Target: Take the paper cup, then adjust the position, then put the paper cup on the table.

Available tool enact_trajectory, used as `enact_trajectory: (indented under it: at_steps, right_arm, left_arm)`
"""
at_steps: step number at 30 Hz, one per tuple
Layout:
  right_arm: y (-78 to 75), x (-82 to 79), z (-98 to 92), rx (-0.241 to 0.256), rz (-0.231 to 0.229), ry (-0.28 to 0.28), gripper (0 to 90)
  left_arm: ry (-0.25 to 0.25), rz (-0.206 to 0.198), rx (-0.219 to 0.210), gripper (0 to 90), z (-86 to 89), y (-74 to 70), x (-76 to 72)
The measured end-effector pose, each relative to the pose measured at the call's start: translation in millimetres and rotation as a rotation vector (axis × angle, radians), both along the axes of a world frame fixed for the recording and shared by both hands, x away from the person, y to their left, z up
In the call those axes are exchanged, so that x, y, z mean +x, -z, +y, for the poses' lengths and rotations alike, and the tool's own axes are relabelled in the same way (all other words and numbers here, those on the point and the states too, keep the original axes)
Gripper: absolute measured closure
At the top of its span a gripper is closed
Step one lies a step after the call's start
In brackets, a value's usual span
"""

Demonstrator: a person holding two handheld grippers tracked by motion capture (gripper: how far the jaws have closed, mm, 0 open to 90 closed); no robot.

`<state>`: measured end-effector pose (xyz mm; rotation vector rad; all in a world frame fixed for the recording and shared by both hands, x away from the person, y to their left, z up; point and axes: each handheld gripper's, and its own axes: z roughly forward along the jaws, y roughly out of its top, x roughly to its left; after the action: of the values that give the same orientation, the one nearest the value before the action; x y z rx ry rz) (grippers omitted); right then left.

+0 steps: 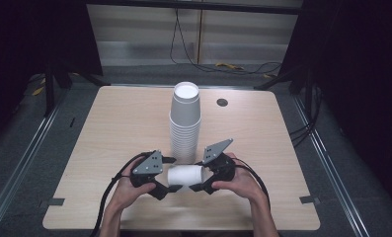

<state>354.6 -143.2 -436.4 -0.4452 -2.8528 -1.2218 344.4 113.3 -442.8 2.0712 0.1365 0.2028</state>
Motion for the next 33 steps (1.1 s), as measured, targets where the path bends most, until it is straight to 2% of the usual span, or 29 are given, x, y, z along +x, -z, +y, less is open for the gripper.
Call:
enact_trajectory:
  at_steps: [3, 6, 8, 10, 14, 16, 19, 22, 25, 28, 32, 33]
  right_arm:
    - [-0.1, -0.7, -3.9, 0.022, -0.01, 0.021, 23.7]
    - [-1.2, -1.0, -8.3, 0.045, -0.014, 0.033, 23.7]
    - [-0.8, -1.1, -10.7, 0.059, -0.01, 0.041, 23.7]
    - [0.2, -1.5, -12.2, 0.067, -0.013, 0.051, 23.6]
    - [3.1, -2.4, -14.3, 0.094, -0.013, 0.059, 23.7]
    - [4.8, -3.1, -16.2, 0.111, -0.013, 0.065, 23.6]
    - [5.9, -3.8, -18.0, 0.129, -0.016, 0.073, 23.6]
    - [6.5, -4.8, -19.7, 0.148, -0.034, 0.096, 23.6]
    - [8.7, -5.0, -23.5, 0.184, -0.038, 0.107, 23.6]
    - [11.1, -6.4, -25.5, 0.197, -0.035, 0.115, 23.6]
    - [16.0, -7.8, -26.0, 0.216, -0.035, 0.117, 23.6]
    - [17.5, -8.1, -26.3, 0.223, -0.035, 0.119, 23.6]
  left_arm:
    - [-0.018, 0.006, -0.027, 15.7, 4.6, 0.4, -1.0]
    - [-0.033, 0.022, -0.098, 15.6, 11.5, 0.9, -1.7]
    - [-0.036, 0.029, -0.127, 15.6, 14.6, 1.7, -1.8]
    - [-0.048, 0.048, -0.147, 15.5, 16.3, 3.1, -2.3]
    - [-0.069, 0.055, -0.181, 15.5, 19.0, 7.7, -3.5]
    - [-0.072, 0.068, -0.19, 15.5, 20.4, 9.2, -3.0]
    - [-0.092, 0.063, -0.196, 15.4, 20.5, 9.0, -2.8]
    - [-0.087, 0.064, -0.21, 15.5, 21.1, 8.7, -2.8]
    - [-0.099, 0.06, -0.211, 15.4, 20.8, 9.0, -3.6]
    - [-0.129, 0.058, -0.247, 15.5, 20.6, 11.6, -5.8]
    - [-0.137, 0.057, -0.252, 15.5, 21.1, 16.1, -6.6]
    - [-0.141, 0.069, -0.257, 15.4, 21.0, 17.1, -7.0]
